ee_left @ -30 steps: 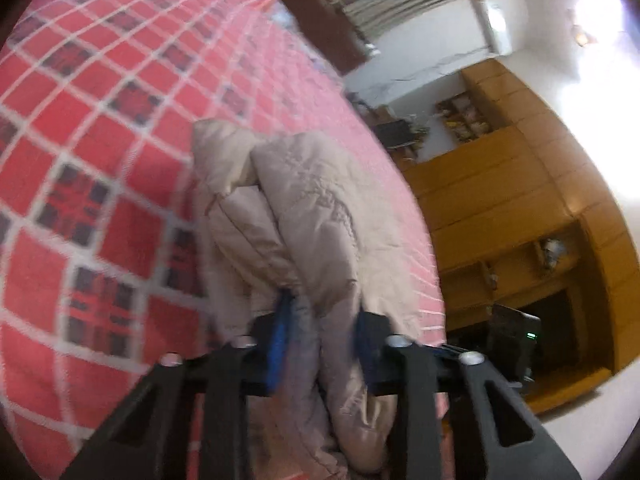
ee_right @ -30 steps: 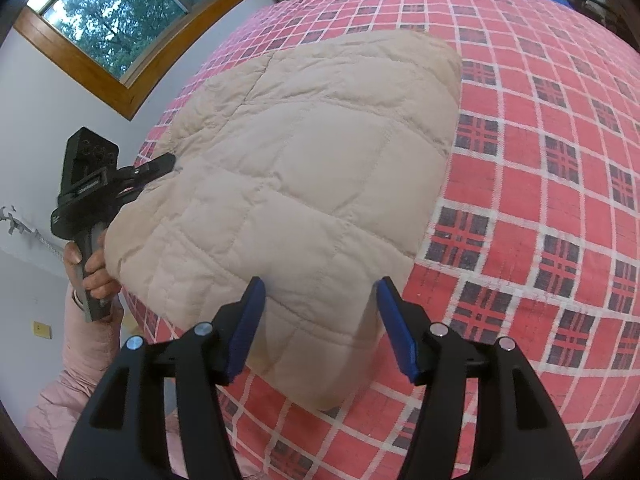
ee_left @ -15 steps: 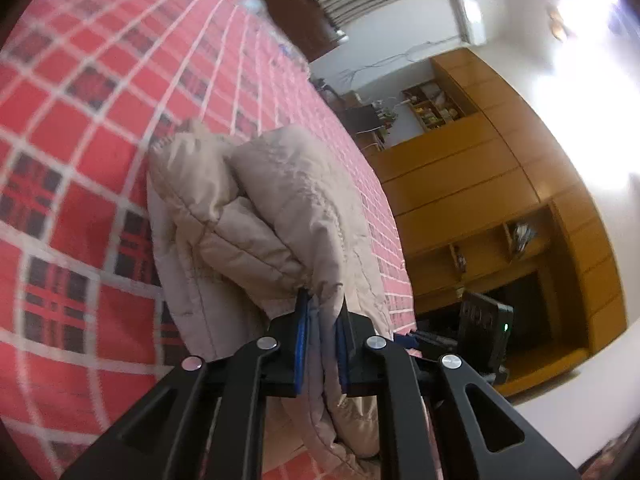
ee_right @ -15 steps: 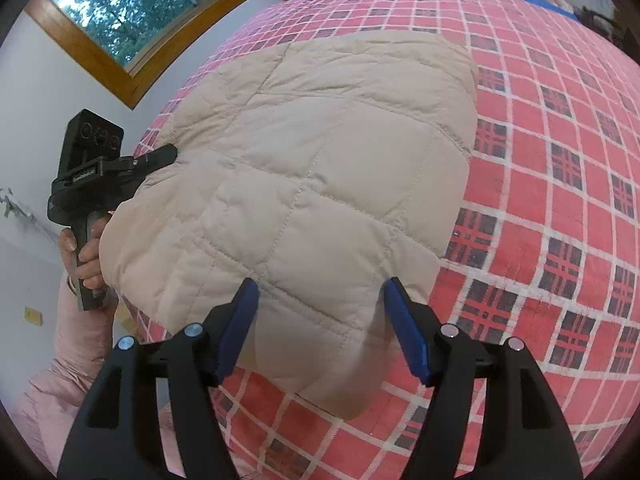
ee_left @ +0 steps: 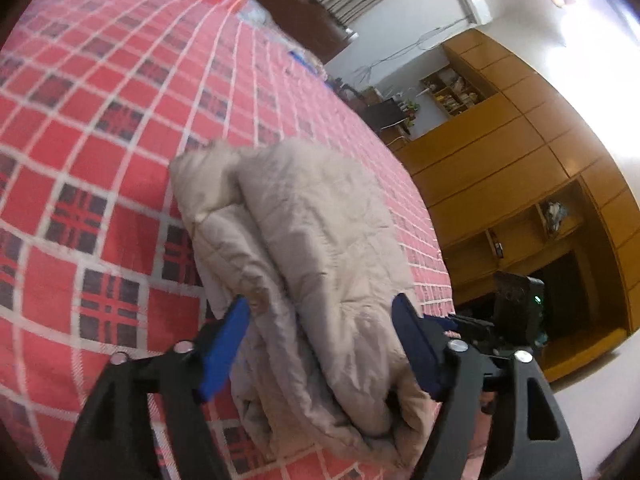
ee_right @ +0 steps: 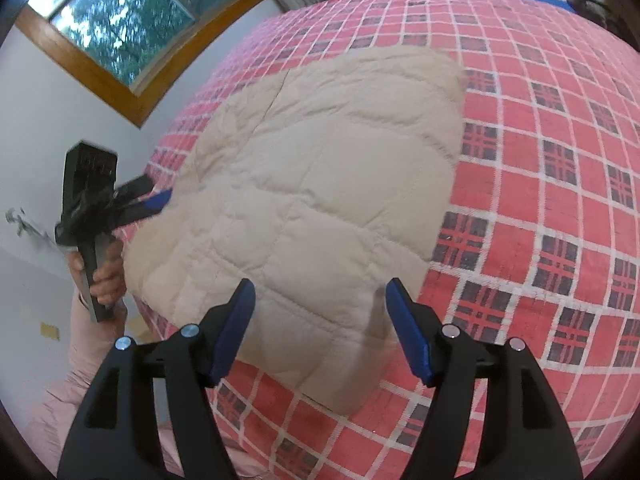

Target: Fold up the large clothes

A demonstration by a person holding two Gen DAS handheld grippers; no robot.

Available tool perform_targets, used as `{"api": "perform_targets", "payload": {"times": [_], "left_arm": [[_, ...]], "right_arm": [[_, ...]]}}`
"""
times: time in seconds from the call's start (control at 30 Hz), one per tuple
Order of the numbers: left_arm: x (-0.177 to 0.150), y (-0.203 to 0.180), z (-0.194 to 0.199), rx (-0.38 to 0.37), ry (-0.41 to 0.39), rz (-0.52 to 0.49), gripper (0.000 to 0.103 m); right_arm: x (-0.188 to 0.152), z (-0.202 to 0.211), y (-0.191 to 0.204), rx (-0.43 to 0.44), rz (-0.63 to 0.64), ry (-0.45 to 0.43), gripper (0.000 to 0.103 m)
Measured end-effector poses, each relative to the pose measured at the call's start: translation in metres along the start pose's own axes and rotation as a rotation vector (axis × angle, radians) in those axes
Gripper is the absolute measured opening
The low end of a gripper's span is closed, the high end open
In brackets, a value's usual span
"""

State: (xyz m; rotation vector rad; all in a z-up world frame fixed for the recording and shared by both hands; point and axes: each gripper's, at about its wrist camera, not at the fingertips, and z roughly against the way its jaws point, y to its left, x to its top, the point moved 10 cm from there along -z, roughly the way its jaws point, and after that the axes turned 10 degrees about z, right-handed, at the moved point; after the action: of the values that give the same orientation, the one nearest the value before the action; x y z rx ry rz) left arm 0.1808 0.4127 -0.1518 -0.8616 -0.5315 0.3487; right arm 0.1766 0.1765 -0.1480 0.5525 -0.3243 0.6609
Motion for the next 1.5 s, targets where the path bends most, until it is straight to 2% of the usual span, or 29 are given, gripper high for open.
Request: {"api": "perform_targets", "payload": {"times": [0.07, 0.27, 0.53, 0.77, 0.87, 1.17, 1.33, 1.43, 1.5], "left_arm": [[0.000, 0.002, 0.003, 0.018, -0.001, -0.008, 0.082], [0.000, 0.027, -0.004, 0.097, 0.005, 0.034, 0.082], [0.005, 0.005, -0.013, 0.009, 0.004, 0.006, 0.083], [0.000, 0.018, -0.043, 0.101, 0.069, -0.011, 0.083], [-0.003, 0.027, -0.052, 0.080, 0.092, 0.025, 0.086], [-0.006, 0.026, -0.071, -0.076, 0.115, 0.124, 0.095], [-0.008, 0.024, -0.080, -0.093, 0.118, 0.135, 0.097], [-0.013, 0.018, -0.084, -0.066, 0.106, 0.099, 0.096], [-0.017, 0.015, -0.086, -0.038, 0.095, 0.076, 0.082]], "right_arm": [[0.001, 0.006, -0.006, -0.002, -0.017, -0.017, 0.068], [0.003, 0.012, -0.020, 0.015, -0.070, -0.040, 0.076], [-0.003, 0.002, -0.038, 0.065, -0.158, -0.043, 0.077], [-0.002, -0.006, -0.037, 0.099, -0.167, -0.043, 0.080], [-0.001, -0.014, -0.038, 0.123, -0.178, -0.038, 0.082], [0.008, -0.030, -0.038, 0.220, -0.215, -0.053, 0.091], [0.009, -0.042, -0.035, 0.237, -0.222, -0.047, 0.094], [0.009, -0.049, -0.031, 0.247, -0.229, -0.049, 0.093], [0.010, -0.047, -0.029, 0.242, -0.213, -0.060, 0.085]]}}
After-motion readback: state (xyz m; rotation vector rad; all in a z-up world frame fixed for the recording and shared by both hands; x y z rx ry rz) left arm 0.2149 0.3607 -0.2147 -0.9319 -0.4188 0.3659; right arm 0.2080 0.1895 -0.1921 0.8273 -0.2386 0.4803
